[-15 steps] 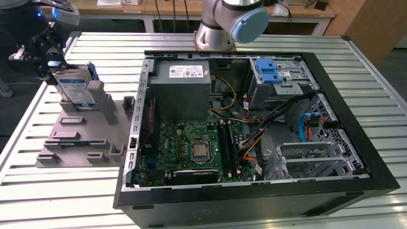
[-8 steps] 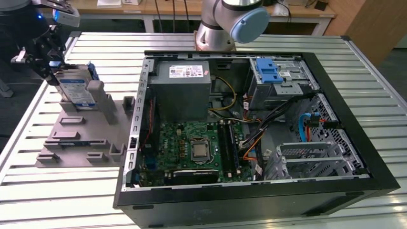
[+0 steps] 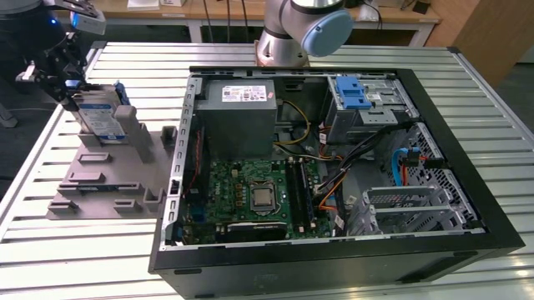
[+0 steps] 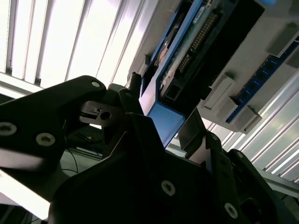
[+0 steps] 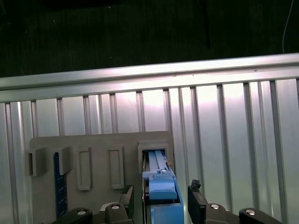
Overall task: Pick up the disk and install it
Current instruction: 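Pick up the disk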
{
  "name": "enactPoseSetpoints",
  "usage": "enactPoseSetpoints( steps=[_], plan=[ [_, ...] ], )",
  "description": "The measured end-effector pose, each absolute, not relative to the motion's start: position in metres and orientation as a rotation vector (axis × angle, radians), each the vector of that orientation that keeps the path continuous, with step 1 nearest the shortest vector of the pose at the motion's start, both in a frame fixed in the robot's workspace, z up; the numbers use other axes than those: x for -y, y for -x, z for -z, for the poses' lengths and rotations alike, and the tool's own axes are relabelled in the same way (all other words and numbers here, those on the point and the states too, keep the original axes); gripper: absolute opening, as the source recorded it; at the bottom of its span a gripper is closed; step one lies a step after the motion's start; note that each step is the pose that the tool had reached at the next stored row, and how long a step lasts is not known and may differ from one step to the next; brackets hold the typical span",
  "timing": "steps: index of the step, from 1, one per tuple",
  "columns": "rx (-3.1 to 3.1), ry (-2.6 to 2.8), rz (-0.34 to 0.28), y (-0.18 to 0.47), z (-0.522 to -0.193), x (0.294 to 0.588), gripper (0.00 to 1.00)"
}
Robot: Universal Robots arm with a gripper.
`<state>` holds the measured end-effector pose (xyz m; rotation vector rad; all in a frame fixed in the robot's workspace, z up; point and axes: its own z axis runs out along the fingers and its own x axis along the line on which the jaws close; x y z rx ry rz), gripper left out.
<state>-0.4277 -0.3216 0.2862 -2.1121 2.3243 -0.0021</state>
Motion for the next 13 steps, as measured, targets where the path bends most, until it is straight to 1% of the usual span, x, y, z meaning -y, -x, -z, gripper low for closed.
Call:
enactPoseSetpoints(
  steps=[7,9,10,11,13],
  plan=[
    [-2.324,2.112,0.002,0.4277,-0.2854,0.3206,0.58],
    [-2.324,2.112,0.002,0.4277,-0.2852,0.3205,0.56],
    [-2.324,2.112,0.002,0.4277,-0.2852,0.3205,0.49],
    [-2.324,2.112,0.002,0.4277,-0.2851,0.3205,0.47],
    [-2.324,2.112,0.002,0.4277,-0.2851,0.3205,0.47]
  ],
)
